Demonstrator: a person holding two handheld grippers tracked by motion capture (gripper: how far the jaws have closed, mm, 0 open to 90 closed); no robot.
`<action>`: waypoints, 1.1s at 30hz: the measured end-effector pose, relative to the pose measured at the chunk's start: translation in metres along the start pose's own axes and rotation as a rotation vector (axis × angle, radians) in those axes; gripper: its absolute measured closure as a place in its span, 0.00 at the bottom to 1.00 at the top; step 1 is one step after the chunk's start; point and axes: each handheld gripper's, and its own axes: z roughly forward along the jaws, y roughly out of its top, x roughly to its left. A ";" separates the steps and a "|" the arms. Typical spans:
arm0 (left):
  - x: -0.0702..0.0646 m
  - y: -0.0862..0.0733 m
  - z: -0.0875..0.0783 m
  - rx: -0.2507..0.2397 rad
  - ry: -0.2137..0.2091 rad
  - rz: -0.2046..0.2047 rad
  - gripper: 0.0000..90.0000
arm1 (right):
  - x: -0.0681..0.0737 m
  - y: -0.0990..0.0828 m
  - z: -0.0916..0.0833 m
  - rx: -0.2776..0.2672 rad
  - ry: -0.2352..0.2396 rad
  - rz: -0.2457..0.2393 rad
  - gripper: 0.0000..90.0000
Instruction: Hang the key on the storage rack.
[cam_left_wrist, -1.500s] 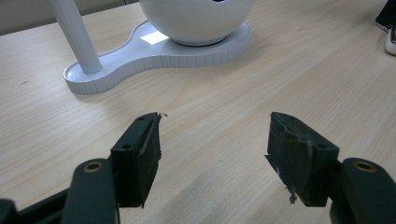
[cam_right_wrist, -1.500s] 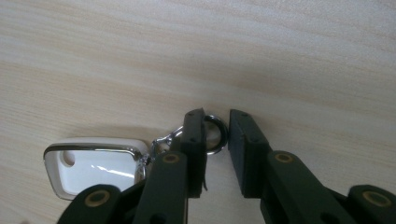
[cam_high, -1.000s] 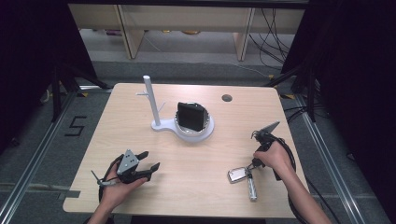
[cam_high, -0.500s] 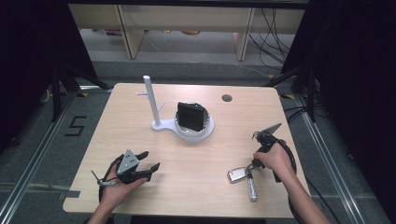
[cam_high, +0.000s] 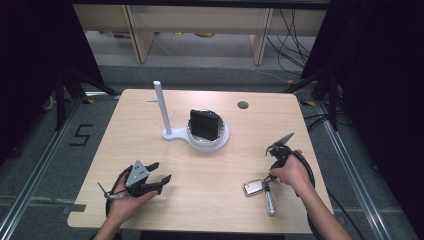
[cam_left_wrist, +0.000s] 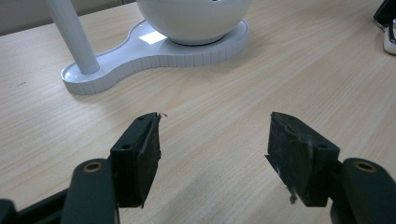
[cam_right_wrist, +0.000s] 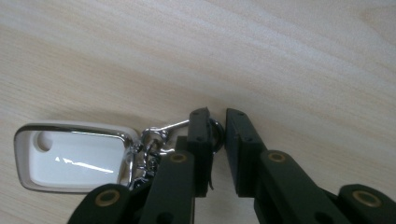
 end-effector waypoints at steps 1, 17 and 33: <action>0.000 0.000 0.000 0.000 0.001 0.000 0.38 | 0.000 0.000 0.000 -0.004 -0.002 -0.008 0.91; 0.000 0.000 0.000 0.013 0.006 -0.012 0.38 | -0.013 0.007 -0.004 -0.035 0.073 -0.223 0.78; 0.000 0.000 0.000 0.009 0.004 -0.012 0.38 | -0.003 0.010 0.001 0.014 0.056 -0.451 0.85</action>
